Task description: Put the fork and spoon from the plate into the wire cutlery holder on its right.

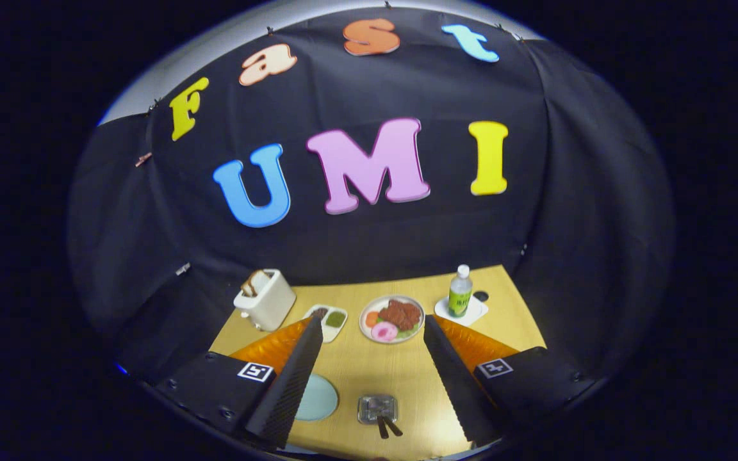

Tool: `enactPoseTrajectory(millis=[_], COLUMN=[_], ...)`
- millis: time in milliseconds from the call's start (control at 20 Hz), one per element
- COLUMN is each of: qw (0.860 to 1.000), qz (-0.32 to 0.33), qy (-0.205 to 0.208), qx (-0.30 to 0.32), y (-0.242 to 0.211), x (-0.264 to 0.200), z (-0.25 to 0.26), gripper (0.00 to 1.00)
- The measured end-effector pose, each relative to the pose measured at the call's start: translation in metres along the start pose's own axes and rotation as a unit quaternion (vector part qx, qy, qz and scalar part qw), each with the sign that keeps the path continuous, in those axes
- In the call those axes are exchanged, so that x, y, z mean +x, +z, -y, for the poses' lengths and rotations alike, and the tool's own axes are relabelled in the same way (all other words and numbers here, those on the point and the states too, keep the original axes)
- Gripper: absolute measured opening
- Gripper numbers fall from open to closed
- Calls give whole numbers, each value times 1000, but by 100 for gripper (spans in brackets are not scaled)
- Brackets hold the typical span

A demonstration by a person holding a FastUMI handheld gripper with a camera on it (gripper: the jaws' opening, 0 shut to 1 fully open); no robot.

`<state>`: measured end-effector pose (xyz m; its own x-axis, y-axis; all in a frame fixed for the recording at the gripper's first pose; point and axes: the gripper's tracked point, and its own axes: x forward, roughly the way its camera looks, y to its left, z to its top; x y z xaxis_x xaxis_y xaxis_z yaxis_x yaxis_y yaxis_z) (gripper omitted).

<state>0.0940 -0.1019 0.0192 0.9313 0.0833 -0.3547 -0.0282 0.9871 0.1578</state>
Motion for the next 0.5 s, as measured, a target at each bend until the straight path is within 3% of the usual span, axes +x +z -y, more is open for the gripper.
enactPoseTrajectory(millis=[200, 500], qw=[992, 976], qz=[123, 207], qy=[-5, -27], qx=[-35, -68], y=[59, 54], x=[-31, -57], z=[-15, -34], gripper=[98, 98])
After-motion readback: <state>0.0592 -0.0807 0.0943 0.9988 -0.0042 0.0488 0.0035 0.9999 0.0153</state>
